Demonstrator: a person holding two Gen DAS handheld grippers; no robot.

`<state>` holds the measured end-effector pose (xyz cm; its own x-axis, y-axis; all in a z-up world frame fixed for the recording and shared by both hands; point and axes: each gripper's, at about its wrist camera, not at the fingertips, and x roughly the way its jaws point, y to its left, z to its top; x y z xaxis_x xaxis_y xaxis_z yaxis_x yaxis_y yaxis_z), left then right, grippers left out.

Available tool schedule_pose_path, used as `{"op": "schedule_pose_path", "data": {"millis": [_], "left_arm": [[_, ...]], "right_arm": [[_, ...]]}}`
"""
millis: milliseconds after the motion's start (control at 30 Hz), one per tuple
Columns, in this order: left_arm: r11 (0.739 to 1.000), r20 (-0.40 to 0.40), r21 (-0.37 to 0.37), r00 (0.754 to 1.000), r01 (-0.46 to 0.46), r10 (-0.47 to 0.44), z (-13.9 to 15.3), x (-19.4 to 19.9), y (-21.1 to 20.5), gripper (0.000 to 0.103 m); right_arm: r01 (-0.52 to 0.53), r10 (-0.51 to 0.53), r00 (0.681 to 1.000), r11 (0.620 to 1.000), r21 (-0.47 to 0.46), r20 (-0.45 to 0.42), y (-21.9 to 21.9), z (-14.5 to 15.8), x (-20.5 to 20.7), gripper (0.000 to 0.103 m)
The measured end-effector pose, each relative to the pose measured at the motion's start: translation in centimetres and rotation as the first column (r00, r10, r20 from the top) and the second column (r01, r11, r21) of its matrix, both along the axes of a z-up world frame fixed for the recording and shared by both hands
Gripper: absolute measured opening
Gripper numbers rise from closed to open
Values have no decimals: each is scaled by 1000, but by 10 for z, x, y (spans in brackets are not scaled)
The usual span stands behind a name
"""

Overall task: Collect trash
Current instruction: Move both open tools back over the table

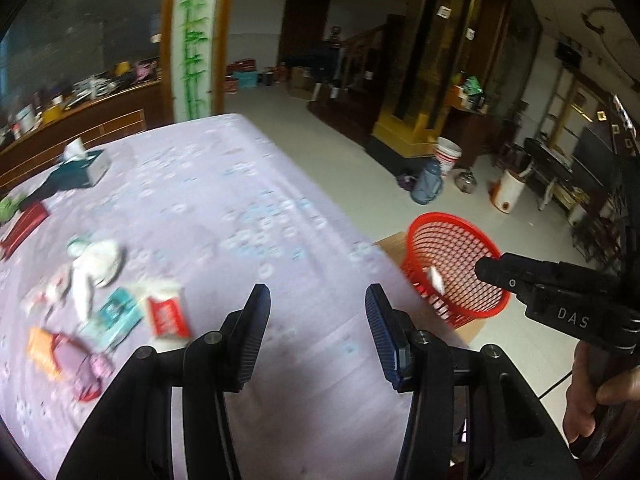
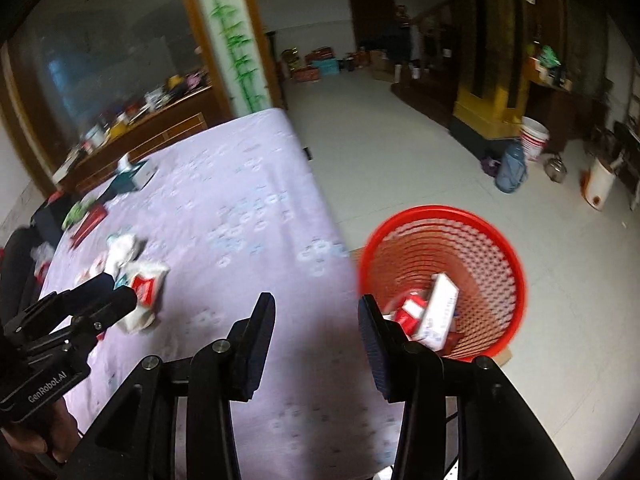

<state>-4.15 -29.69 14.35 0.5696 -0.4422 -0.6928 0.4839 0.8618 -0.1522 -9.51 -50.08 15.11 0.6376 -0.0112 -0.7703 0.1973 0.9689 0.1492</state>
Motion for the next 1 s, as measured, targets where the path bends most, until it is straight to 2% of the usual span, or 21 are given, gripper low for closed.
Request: {"op": "schedule_pose_path", "data": {"millis": [333, 567, 667, 767, 1000], "left_arm": [[992, -37, -8, 992, -122, 122, -9, -12, 74, 48], [970, -89, -20, 967, -242, 239, -21, -18, 129, 48], [948, -136, -24, 941, -317, 311, -32, -17, 164, 48], [914, -193, -28, 899, -405, 392, -43, -12, 203, 48], [823, -349, -69, 787, -563, 509, -64, 19, 278, 48]], "right_arm": [[-115, 114, 993, 993, -14, -32, 65, -9, 15, 46], [-152, 155, 986, 987, 45, -62, 95, -17, 26, 46], [-182, 187, 979, 981, 70, -77, 110, -22, 29, 46], [-212, 217, 972, 975, 63, -88, 126, -26, 31, 46], [-240, 246, 964, 968, 71, -104, 144, -32, 30, 46]]}}
